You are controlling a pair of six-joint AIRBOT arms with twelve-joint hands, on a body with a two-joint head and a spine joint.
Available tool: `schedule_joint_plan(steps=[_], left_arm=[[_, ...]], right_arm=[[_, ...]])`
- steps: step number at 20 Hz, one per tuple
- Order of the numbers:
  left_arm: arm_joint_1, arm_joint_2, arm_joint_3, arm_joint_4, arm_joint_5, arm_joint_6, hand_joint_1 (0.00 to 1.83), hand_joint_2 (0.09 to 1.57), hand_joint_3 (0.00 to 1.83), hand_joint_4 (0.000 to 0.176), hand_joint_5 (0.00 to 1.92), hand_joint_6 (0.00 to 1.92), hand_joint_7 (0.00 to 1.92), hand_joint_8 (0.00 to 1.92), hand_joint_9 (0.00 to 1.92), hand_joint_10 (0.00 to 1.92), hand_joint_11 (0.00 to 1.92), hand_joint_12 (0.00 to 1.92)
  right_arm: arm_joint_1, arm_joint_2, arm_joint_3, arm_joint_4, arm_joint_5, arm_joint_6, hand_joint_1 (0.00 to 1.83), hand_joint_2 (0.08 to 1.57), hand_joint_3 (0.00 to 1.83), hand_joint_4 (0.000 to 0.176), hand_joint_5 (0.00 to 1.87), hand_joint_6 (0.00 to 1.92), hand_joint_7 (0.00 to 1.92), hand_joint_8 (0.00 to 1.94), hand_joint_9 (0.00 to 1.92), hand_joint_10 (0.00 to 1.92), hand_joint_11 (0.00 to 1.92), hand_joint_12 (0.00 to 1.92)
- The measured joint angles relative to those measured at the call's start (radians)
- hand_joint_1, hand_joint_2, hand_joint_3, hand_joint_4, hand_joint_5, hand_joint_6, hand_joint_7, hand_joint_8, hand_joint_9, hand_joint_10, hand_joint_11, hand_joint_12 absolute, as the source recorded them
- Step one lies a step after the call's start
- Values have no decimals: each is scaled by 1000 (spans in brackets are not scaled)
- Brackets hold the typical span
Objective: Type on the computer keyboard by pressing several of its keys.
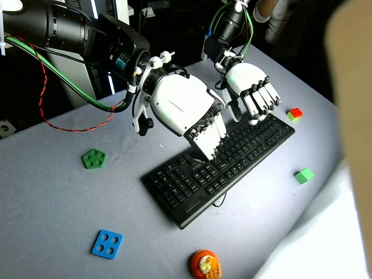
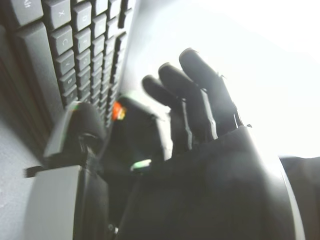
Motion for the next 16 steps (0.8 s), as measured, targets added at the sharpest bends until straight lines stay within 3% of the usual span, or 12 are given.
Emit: schedule_joint_plan(steps=[1,3,8,9,12,13,16], left_arm=[[0,-2,3,3,-2,0,1056,1023,0,67,369,97,352,49,190,506,0,1158],[0,-6,12,4,-5,-2,1124,986,0,80,384,34,321,3,213,352,0,1039],[-2,-27,33,13,-18,-8,1175,977,0,79,355,2,236,0,175,204,0,844],[-2,-31,37,14,-23,-8,1179,976,0,85,369,2,241,0,199,151,0,851],[-2,-31,39,14,-24,-11,1146,999,8,79,316,6,220,3,195,115,0,881],[-2,-31,40,13,-23,-11,1091,987,2,81,324,8,244,9,220,118,0,929],[-8,-31,40,4,-23,-13,387,1160,29,59,301,6,326,16,294,121,0,1012]], right_arm=[[0,0,0,0,0,0,28,1215,0,0,747,1172,803,1269,708,1459,509,1801],[0,-4,0,0,-1,0,34,1217,0,0,718,1236,775,1304,689,1481,499,1813],[0,-6,2,0,-3,0,58,1214,0,0,724,1177,771,1247,682,1435,492,1780],[0,-6,2,0,-3,0,70,1213,0,0,710,1208,762,1260,679,1441,494,1776],[0,-6,2,0,-5,0,51,1214,0,0,701,1267,754,1311,671,1469,485,1778],[0,-6,2,0,-7,0,33,1222,2,0,710,1260,769,1294,679,1460,485,1792],[0,-6,2,0,-11,0,18,1229,1,0,726,1199,774,1271,685,1449,491,1791]])
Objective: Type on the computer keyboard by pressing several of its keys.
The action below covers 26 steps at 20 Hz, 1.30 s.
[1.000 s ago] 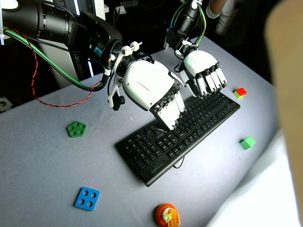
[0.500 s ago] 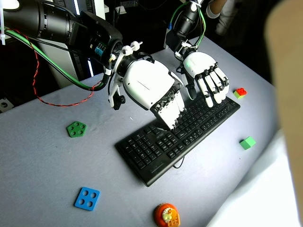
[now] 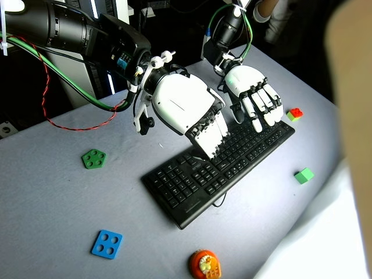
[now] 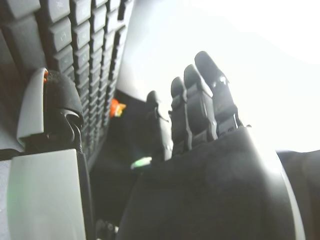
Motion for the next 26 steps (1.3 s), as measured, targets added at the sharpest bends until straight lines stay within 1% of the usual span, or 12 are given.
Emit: schedule_joint_plan(steps=[2,6,9,11,13,15,20,22,23,24,25,26], left_arm=[[-3,0,0,-2,11,-2,182,1170,5,49,334,11,377,13,347,109,0,1067],[-17,-5,-2,-14,18,-14,33,1171,2,45,326,3,396,1,373,83,0,1077],[-17,6,-20,-30,19,-38,37,1166,0,47,365,15,425,9,393,82,0,1091],[-17,25,-37,-47,22,-58,69,1171,1,40,390,18,456,15,408,85,0,1108],[-19,54,-61,-77,39,-94,75,1176,2,39,407,19,471,15,414,85,0,1101],[-24,86,-85,-101,75,-141,78,1183,4,45,408,17,465,10,410,82,0,1092],[-59,205,-171,-126,216,-222,115,1186,1,28,468,25,536,22,459,98,0,1167],[-96,273,-210,-124,299,-253,126,1188,1,28,494,31,577,32,485,112,0,1198],[-113,304,-228,-124,340,-262,140,1215,0,6,607,89,669,120,460,385,0,1356],[-133,339,-250,-123,383,-269,127,1253,6,0,581,1101,531,1234,340,1459,35,1833],[-150,362,-262,-122,415,-282,152,1283,10,0,631,1573,609,1708,537,1829,320,1903],[-158,374,-267,-119,431,-289,152,1283,10,0,631,1573,609,1708,537,1829,320,1903]], right_arm=[[6,2,0,5,-8,-1,37,1226,0,0,718,1228,774,1266,686,1444,485,1784],[15,15,0,-2,-21,-9,37,1229,2,0,714,1189,780,1260,692,1451,471,1776],[24,26,0,3,-39,-11,27,1235,0,0,708,1224,782,1283,695,1450,473,1775],[38,38,0,-2,-48,-13,26,1233,0,0,729,1222,803,1253,719,1413,484,1748],[44,51,0,-8,-60,-14,18,1236,1,0,744,1169,808,1232,718,1396,474,1738],[44,61,0,-2,-80,-18,17,1225,0,0,721,1231,796,1249,711,1412,482,1736],[62,89,0,-1,-114,-23,1,1228,1,0,621,1272,720,1254,669,1394,518,1690],[62,106,0,-8,-121,-28,0,1212,0,0,660,1175,730,1224,682,1368,540,1653],[62,111,0,-6,-128,-39,0,1194,0,0,767,1160,858,1179,757,1364,549,1715],[62,116,0,-6,-132,-48,0,1199,1,0,831,1348,955,1511,825,1782,687,1899],[62,116,0,-6,-135,-58,0,1211,3,0,875,1635,1001,1781,924,1893,844,1917],[62,116,0,-6,-138,-60,0,1211,3,0,875,1635,1001,1781,924,1893,844,1917]])
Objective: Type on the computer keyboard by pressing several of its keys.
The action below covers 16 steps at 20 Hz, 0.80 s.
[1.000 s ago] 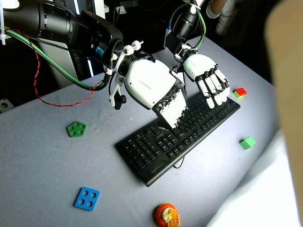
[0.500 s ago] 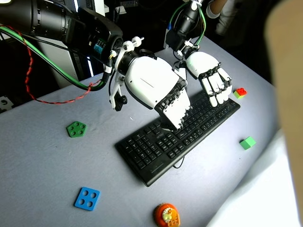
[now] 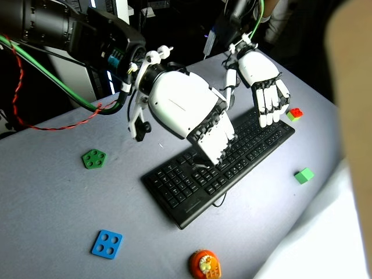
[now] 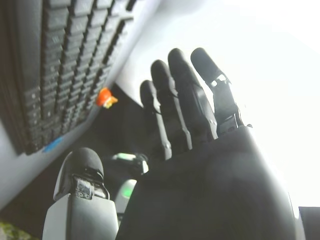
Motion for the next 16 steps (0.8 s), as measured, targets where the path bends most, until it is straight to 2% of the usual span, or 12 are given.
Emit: schedule_joint_plan(steps=[1,2,3,4,5,6,8,9,12,13,16], left_arm=[[-14,16,-6,2,21,-3,135,1311,14,0,697,1694,754,1815,718,1903,512,1917],[-34,36,-18,1,47,-4,156,1358,22,0,833,1723,980,1812,951,1917,801,1920],[-50,45,-21,1,60,-4,211,1394,25,0,911,1746,1086,1807,1075,1920,1013,1921],[-70,52,-28,-2,82,-6,225,1421,23,0,943,1781,1126,1827,1135,1921,1115,1921],[-85,54,-35,-4,98,-6,393,1458,21,0,1007,1842,1153,1910,1201,1921,1212,1921],[-97,54,-39,-5,110,-6,393,1458,21,0,1007,1842,1153,1910,1201,1921,1212,1921],[-124,54,-48,5,134,-6,422,1482,20,0,1007,1877,1143,1921,1194,1921,1228,1921],[-135,54,-50,3,146,-6,405,1492,15,0,984,1897,1123,1921,1177,1921,1211,1921],[-146,54,-55,-6,152,-5,411,1493,11,0,971,1895,1119,1921,1177,1921,1234,1921],[-152,54,-57,-4,153,-6,378,1501,10,0,965,1906,1112,1921,1164,1921,1203,1921],[-157,54,-58,0,152,-6,379,1501,5,0,971,1920,1101,1921,1155,1921,1192,1921]], right_arm=[[0,0,0,-1,-5,-1,0,1224,4,0,895,1759,1040,1890,1003,1915,950,1920],[0,0,0,-2,-14,-1,18,1249,9,0,968,1889,1119,1931,1101,1920,1092,1921],[0,0,0,-2,-17,-1,68,1283,15,0,1077,1915,1198,1939,1181,1921,1186,1921],[0,-1,0,-2,-18,-1,151,1308,18,0,1110,1920,1233,1930,1220,1921,1221,1921],[6,-1,0,2,-17,-1,390,1420,18,0,1148,1921,1302,1894,1310,1921,1313,1921],[7,-1,0,-3,-16,-1,390,1420,18,0,1148,1921,1302,1894,1310,1921,1313,1921],[7,-1,0,-11,-17,-1,273,1518,14,0,1157,1921,1307,1885,1319,1921,1323,1921],[7,-1,0,-8,-18,-2,357,1523,1,0,1119,1893,1284,1883,1306,1921,1312,1921],[7,-1,0,-9,-18,-2,405,1513,0,0,1109,1918,1281,1886,1299,1921,1303,1921],[7,-1,0,-9,-20,-2,329,1525,4,0,1124,1921,1281,1904,1301,1921,1304,1921],[7,-1,0,-10,-23,-2,343,1523,0,0,1121,1921,1273,1924,1298,1921,1303,1921]])
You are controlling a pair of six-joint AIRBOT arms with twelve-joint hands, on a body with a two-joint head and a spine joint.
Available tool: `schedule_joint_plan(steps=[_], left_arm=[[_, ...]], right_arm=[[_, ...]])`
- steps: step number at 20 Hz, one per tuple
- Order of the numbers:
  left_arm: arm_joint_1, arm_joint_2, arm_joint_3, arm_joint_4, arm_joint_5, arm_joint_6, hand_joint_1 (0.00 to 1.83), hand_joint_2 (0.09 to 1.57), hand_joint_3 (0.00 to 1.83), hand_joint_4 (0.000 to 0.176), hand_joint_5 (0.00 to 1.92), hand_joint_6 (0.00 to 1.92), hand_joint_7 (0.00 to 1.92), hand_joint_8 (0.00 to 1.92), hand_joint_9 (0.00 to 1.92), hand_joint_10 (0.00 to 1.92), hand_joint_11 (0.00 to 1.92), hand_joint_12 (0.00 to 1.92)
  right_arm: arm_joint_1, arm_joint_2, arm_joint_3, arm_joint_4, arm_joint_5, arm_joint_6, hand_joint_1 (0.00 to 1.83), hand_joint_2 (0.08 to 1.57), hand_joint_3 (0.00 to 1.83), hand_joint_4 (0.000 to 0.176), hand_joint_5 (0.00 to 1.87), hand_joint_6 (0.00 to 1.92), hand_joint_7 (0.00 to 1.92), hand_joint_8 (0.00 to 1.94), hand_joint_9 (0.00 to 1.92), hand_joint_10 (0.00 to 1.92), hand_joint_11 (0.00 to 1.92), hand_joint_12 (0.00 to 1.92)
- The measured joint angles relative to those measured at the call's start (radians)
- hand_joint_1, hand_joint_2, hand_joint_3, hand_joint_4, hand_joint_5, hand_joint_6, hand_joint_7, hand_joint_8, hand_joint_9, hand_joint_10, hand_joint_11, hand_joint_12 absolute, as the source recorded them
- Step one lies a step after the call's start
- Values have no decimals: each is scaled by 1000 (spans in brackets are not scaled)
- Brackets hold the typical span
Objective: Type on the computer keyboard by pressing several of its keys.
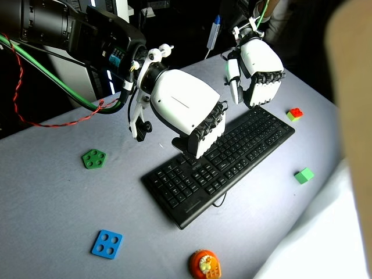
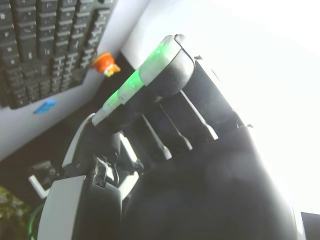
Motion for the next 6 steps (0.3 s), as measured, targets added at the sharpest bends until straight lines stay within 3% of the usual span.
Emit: schedule_joint_plan(steps=[6], left_arm=[[-35,1,2,-2,23,0,435,1480,0,0,964,1920,1104,1921,1152,1921,1180,1921]], right_arm=[[0,0,0,-35,-3,-1,409,1503,0,0,1121,1921,1271,1913,1289,1921,1289,1921]])
